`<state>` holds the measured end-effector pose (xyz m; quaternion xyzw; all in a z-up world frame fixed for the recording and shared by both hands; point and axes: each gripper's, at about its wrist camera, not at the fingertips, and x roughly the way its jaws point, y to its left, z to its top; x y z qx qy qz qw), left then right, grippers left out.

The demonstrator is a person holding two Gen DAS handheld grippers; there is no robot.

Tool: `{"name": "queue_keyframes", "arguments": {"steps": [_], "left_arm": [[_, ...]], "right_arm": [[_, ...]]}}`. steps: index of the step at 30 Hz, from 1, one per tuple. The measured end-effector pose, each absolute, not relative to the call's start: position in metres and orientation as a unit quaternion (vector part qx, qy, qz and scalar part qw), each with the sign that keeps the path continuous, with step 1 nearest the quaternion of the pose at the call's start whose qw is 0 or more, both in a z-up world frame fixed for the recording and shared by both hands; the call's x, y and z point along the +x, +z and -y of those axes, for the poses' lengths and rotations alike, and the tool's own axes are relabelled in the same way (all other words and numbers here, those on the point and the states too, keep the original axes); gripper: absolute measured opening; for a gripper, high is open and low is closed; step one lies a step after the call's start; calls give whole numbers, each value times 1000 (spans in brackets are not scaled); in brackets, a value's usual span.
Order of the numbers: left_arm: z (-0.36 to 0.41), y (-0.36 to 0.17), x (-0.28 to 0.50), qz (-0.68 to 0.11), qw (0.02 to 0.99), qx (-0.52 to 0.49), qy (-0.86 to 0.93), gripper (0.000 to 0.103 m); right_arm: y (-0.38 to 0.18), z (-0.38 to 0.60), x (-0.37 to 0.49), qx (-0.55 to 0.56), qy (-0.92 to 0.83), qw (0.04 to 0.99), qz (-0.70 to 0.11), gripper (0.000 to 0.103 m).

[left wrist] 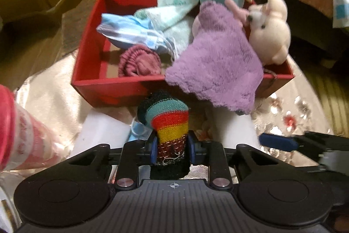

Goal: Organize soft objects
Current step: 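Lift the striped hat with the left tool while the right tool grasps the white sponge block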

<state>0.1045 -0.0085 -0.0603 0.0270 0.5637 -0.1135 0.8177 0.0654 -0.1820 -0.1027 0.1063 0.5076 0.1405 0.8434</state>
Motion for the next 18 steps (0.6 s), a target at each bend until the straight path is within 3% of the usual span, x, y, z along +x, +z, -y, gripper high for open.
{"name": "queue_keyframes", "arguments": {"steps": [12, 14, 18], "left_arm": [[2, -51, 101, -561, 820, 19, -110, 25], [2, -52, 102, -561, 820, 21, -111, 26], [1, -51, 101, -561, 820, 22, -111, 26]], "right_arm": [[-119, 155, 77, 65, 134, 843, -517, 42], [-119, 152, 76, 45, 134, 846, -514, 33], [-119, 152, 69, 18, 134, 848, -513, 31]]}}
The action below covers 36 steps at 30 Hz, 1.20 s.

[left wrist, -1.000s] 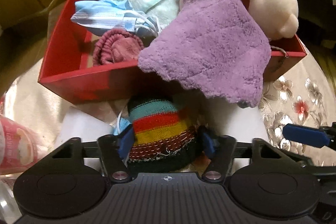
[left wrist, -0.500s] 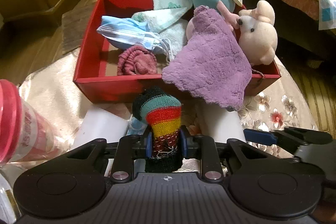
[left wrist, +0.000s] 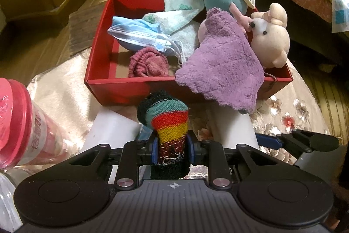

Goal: Organize soft objects
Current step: 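Lift the striped hat with the left tool while the right tool grasps the white sponge block, then raise the sponge with the right tool while the left tool lifts the hat toward the box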

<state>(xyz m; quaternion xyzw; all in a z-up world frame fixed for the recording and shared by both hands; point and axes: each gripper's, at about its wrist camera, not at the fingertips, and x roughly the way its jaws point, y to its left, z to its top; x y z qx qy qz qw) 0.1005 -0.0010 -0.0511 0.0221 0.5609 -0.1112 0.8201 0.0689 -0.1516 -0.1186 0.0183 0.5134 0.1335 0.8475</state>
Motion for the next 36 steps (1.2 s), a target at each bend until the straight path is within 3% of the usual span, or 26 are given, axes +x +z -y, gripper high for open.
{"name": "queue_keyframes", "arguments": {"steps": [13, 36], "left_arm": [[5, -39, 84, -542, 831, 50, -116, 26], [10, 5, 39, -470, 871, 75, -125, 28]], "right_arm": [[-107, 169, 21, 71, 157, 838, -518, 31], [-37, 200, -11, 150, 155, 890, -401, 31]]}}
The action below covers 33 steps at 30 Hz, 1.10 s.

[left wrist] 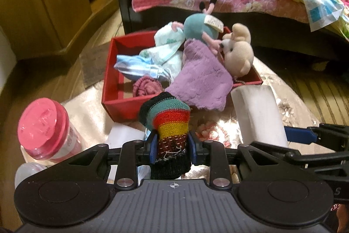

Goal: Organize soft objects
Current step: 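Raise the sponge with the right tool while the left tool lifts the hat toward the box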

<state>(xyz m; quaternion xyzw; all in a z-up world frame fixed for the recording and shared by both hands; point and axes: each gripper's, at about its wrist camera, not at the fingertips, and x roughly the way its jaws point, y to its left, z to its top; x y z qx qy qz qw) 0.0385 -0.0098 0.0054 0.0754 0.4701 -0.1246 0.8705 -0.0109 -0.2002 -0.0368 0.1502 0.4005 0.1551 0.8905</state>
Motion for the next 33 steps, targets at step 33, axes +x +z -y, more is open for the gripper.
{"name": "queue_keyframes", "arguments": {"steps": [33], "left_arm": [[13, 54, 62, -392, 913, 54, -98, 31]], "right_arm": [[30, 191, 12, 115, 131, 955, -241, 31]]}}
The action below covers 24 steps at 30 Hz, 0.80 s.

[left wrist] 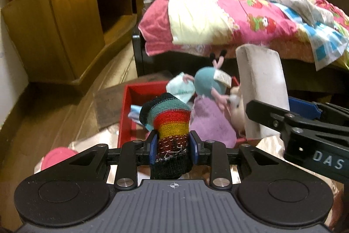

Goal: Organize soft objects
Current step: 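Raise the sponge with the right tool while the left tool lifts the hat toward the box, then carry the hat with the left tool while the right tool carries the sponge over the box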

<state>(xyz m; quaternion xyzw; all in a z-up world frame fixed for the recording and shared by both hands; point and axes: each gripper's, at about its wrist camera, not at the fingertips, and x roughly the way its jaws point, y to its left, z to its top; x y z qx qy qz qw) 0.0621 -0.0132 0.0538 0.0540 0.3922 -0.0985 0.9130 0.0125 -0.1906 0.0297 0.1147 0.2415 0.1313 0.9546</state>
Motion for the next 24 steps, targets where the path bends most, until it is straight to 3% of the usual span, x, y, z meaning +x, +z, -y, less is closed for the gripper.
{"name": "queue_keyframes", "arguments": {"steps": [13, 17, 20, 24], "left_arm": [[15, 46, 114, -381, 922, 39, -63, 30], [11, 16, 123, -437, 896, 43, -69, 30], [12, -14, 115, -488, 867, 55, -85, 39], [23, -54, 112, -544, 830, 83, -90, 39]], "right_arm": [[36, 179, 59, 89, 128, 962, -222, 31], [21, 182, 80, 101, 127, 954, -253, 31], [7, 186, 88, 115, 129, 944, -280, 31], [-3, 189, 85, 114, 123, 940, -298, 31]]}}
